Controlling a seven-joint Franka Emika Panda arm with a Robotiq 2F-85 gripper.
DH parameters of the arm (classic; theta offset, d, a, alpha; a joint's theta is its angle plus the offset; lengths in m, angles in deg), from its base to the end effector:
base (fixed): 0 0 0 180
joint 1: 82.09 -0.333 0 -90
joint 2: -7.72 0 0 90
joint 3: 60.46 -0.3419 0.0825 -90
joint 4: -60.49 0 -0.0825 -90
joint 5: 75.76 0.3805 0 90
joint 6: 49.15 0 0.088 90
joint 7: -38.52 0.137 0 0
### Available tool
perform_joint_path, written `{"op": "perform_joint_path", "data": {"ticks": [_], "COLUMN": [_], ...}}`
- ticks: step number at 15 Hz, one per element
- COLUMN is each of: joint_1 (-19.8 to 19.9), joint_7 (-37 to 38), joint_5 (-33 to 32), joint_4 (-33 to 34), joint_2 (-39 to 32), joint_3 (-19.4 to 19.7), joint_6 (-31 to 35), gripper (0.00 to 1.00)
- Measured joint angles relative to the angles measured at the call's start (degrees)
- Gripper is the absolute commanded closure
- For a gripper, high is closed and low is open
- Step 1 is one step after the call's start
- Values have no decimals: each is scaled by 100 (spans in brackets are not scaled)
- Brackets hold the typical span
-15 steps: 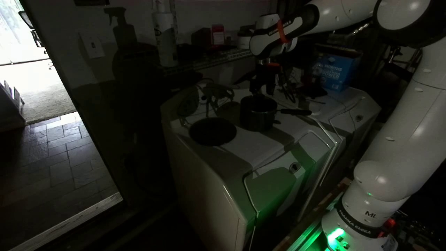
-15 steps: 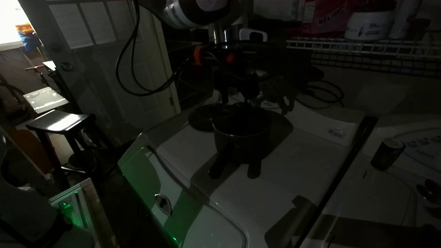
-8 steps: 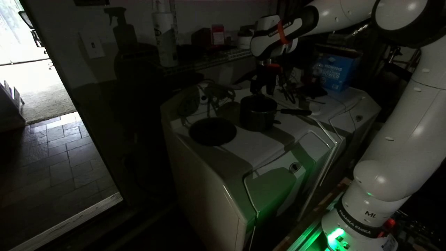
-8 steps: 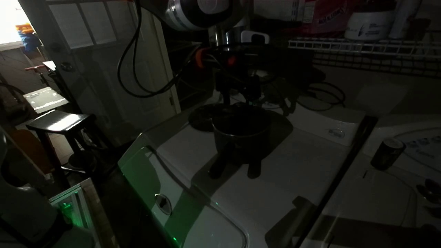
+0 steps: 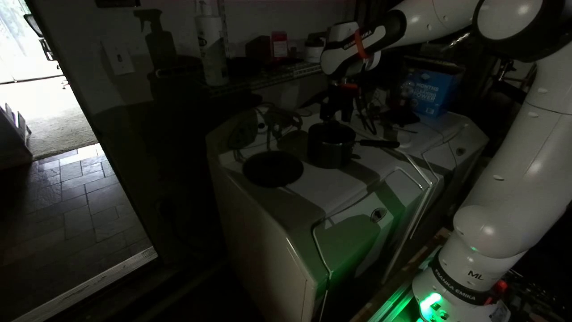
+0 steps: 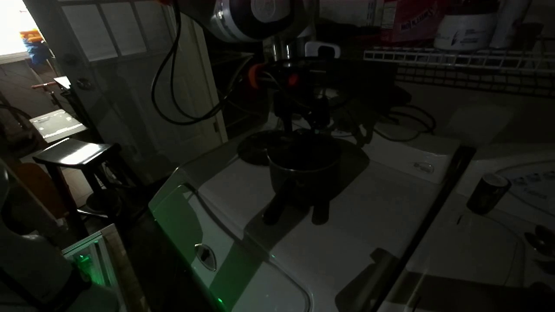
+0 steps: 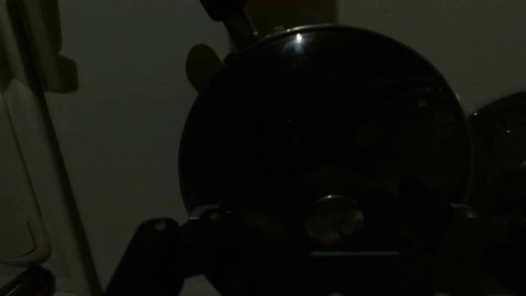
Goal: Remove the glass lid from the black pot.
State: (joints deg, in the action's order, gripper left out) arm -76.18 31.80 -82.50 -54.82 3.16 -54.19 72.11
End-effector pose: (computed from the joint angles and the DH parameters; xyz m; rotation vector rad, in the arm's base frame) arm 0.5575 -0.1280 0.4152 3.0286 -0.0530 0.0092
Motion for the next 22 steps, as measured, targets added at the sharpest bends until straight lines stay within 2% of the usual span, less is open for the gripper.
{"op": "perform_joint_path", "data": {"ticks": [1,6,22], "joint_1": [0,-5,4], "joint_7": [16,75,181], "joint_5": [0,34,49], "joint_4": [0,5,224], "joint_2": [-10,-40,1], "joint_3": [0,-11,21], "joint_6": [18,53,53], "gripper": [29,65,66]}}
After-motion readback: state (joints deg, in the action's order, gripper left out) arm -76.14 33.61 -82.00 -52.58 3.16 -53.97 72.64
